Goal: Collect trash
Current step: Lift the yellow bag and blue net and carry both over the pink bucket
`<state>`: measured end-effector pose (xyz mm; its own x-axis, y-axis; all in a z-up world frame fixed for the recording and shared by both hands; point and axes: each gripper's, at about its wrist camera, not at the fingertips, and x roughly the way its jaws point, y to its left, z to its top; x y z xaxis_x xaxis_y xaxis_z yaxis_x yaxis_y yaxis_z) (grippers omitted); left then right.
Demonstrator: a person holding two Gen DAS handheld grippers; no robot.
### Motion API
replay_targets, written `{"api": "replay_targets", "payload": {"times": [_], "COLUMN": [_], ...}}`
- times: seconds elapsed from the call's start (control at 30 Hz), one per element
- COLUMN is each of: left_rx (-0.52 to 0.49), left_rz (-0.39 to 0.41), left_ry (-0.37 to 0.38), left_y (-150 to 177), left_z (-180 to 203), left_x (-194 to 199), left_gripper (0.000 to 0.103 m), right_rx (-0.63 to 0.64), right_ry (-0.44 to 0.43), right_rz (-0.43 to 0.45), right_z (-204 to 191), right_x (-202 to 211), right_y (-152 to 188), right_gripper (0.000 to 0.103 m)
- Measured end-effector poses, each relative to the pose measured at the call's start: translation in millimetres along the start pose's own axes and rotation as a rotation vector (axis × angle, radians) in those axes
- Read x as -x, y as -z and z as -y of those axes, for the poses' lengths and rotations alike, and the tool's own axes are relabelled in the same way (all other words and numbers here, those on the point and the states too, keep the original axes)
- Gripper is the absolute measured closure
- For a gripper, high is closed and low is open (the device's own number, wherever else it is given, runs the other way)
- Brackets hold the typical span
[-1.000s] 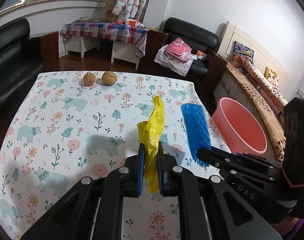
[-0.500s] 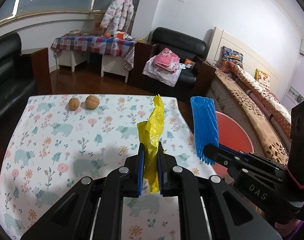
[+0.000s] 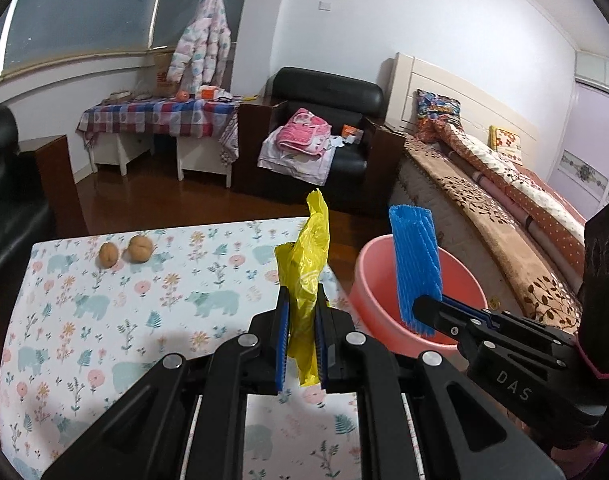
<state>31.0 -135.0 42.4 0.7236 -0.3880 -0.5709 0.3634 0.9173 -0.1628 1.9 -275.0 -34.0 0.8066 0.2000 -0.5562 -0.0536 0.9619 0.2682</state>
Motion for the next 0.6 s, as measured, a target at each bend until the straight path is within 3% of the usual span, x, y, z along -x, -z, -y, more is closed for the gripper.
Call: {"api": "replay_targets", "payload": {"times": [0.6], "left_rx": [-0.105], "left_rz": [-0.013], "left_ry": [0.064], "left_y": [-14], "left_z": [66], "left_x": [-36], "left_gripper": [0.093], "right_rx": [-0.107], "right_ry": [0.082], "right_rz": [0.033], "right_z": [60], "right_x": [13], "right_y": [1], "right_gripper": [0.094]}}
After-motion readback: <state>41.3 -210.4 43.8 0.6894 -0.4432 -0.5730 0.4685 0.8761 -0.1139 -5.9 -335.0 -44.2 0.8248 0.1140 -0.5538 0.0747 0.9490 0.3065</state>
